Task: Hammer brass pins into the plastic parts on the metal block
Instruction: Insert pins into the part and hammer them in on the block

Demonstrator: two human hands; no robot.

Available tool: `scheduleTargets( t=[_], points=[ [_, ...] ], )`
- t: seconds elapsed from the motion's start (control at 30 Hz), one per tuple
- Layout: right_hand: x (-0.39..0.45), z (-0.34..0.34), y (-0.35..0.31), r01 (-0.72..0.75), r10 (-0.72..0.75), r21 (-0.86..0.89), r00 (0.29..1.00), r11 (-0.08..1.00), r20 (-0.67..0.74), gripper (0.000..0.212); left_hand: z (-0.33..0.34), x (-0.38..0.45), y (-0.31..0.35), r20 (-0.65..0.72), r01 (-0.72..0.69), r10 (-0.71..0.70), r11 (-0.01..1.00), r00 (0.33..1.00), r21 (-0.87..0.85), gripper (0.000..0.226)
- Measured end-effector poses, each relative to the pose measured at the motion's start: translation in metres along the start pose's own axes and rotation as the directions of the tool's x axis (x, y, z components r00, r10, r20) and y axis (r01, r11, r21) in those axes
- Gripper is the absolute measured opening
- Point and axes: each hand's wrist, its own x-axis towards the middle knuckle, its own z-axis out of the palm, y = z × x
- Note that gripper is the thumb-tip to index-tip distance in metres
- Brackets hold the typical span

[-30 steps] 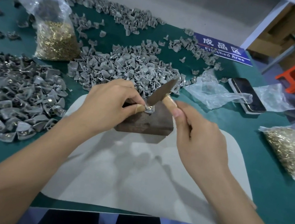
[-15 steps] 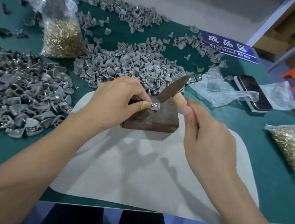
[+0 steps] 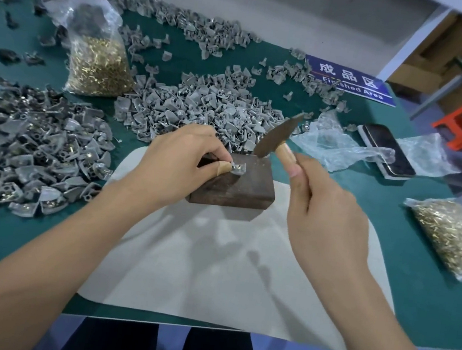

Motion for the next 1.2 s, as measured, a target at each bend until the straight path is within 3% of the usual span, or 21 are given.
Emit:
scheduleTargets(
  t=[0.07, 0.17, 0.3, 0.57, 0.77, 0.93, 1.07, 1.2],
  points=[
    [0.004, 0.005, 0.006, -0.041, 0.037, -0.071, 0.998, 0.997, -0.058, 0.036, 0.000, 0.000, -0.001, 0.010, -0.015, 0.015, 1.000, 1.000, -0.014, 0.004],
    [0.012, 0.018, 0.027, -0.116, 0.124, -0.188, 0.992, 0.975, 0.032, 0.042, 0.001, -0.002, -0.003, 0.004, -0.008, 0.008, 0.999, 1.000, -0.054, 0.004],
    [0.002, 0.033, 0.042, -0.137, 0.151, -0.108, 0.980, 0.985, 0.130, 0.054, 0.005, -0.005, -0.006, 0.009, 0.048, -0.047, 0.992, 0.999, -0.117, 0.009],
    [-0.013, 0.049, 0.048, -0.217, 0.210, -0.181, 0.976, 0.959, -0.059, 0.043, 0.007, -0.007, -0.005, -0.030, 0.072, -0.078, 0.983, 0.996, -0.169, 0.011],
    [-0.031, 0.055, 0.048, -0.202, 0.159, -0.267, 0.972, 0.942, -0.175, 0.038, 0.006, -0.008, 0.001, -0.074, 0.043, -0.055, 0.986, 0.996, -0.161, 0.009],
    [-0.033, 0.060, 0.051, -0.225, 0.170, -0.223, 0.956, 0.949, -0.240, 0.027, 0.006, -0.012, 0.001, -0.049, 0.056, -0.065, 0.983, 0.997, -0.177, 0.009],
    [-0.032, 0.062, 0.053, -0.150, 0.089, -0.184, 0.948, 0.971, -0.304, 0.023, 0.003, -0.011, 0.005, -0.091, 0.027, -0.044, 0.983, 0.995, -0.183, 0.008],
    [-0.023, 0.065, 0.041, 0.088, -0.108, -0.067, 0.897, 0.994, -0.429, 0.028, -0.001, -0.011, 0.010, -0.104, 0.016, -0.034, 0.985, 0.994, -0.171, 0.006]
  ],
)
